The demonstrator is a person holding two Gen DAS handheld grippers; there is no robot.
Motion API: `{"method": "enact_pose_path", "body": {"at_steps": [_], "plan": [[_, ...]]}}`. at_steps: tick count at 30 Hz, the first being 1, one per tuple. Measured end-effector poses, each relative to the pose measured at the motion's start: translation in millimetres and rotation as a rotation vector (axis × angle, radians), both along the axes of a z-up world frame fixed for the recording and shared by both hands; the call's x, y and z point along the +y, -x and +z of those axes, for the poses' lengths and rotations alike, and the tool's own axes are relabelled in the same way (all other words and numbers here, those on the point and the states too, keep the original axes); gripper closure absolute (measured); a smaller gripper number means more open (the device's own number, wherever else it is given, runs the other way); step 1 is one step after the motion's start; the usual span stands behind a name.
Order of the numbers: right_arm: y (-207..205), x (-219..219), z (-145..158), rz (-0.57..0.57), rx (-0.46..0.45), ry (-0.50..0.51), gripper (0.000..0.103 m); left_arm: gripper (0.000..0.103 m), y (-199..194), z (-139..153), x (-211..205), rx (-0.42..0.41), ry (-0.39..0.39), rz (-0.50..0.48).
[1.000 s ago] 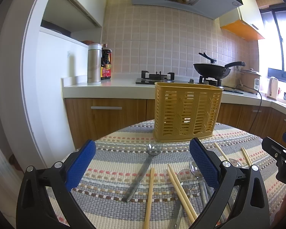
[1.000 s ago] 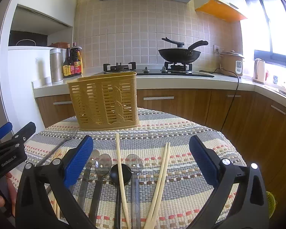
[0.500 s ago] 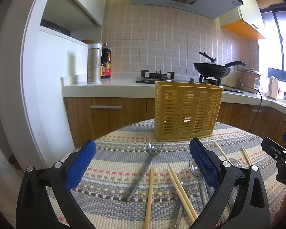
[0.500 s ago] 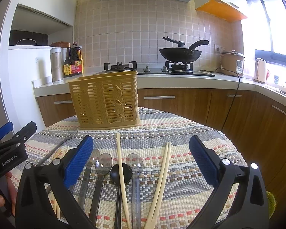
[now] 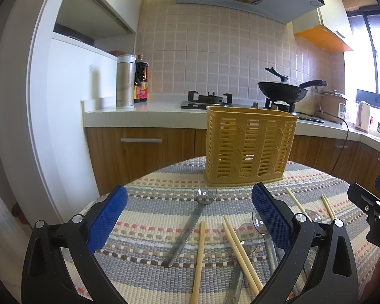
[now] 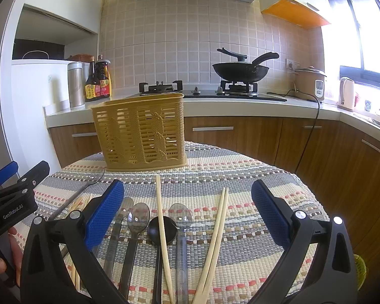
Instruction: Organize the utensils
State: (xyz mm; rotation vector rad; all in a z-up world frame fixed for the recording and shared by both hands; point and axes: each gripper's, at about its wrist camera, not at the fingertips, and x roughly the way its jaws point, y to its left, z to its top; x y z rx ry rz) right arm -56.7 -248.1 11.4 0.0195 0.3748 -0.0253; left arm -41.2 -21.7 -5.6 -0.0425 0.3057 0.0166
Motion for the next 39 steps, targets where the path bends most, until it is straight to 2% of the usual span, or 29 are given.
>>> {"method": "enact_pose_path", "body": {"at_steps": [8, 15, 18, 20, 21, 23, 24, 25, 26, 30, 33, 36, 39], "plan": [[-1, -1, -1, -0.010, -0.001, -0.016, 0.008, 0.008, -1, 0, 2, 0.013, 0.008, 0.002], [-9, -13, -3, -0.108, 0.041, -0.055, 0.008, 0.008, -13, 1, 25, 0.099, 0.044, -0.012], [-10, -22, -1, -0.092, -0.048, -0.100, 0.008, 0.008, -33, 9, 39, 0.196, 0.054, -0.074], [-17, -23, 3, -0.096, 0.035, -0.112, 0.008, 0.017, -49, 14, 45, 0.267, 0.065, -0.128], [-23, -24, 5, -0.106, 0.091, -0.132, 0.008, 0.018, -61, 17, 48, 0.318, 0.077, -0.173], [-37, -25, 13, -0.113, 0.172, -0.099, 0.008, 0.020, -85, 19, 49, 0.419, 0.095, -0.261], [-48, -26, 15, -0.103, 0.230, -0.097, 0.008, 0.022, -93, 19, 48, 0.453, 0.093, -0.287], [-57, -30, 18, -0.085, 0.263, -0.113, 0.008, 0.029, -103, 18, 45, 0.486, 0.089, -0.314], [-66, -33, 21, -0.068, 0.292, -0.109, 0.008, 0.029, -115, 18, 40, 0.530, 0.078, -0.342], [-100, -45, 25, -0.005, 0.454, -0.099, 0.008, 0.030, -146, 9, 23, 0.616, 0.012, -0.373], [-119, -55, 20, 0.023, 0.558, -0.122, 0.009, 0.032, -165, 5, 16, 0.669, 0.013, -0.389], [-134, -55, 15, 0.051, 0.645, -0.112, 0.017, 0.034, -182, -3, 10, 0.751, 0.005, -0.408], [-148, -53, 6, 0.066, 0.726, -0.086, 0.030, 0.040, -193, -12, -1, 0.788, -0.042, -0.407]]}}
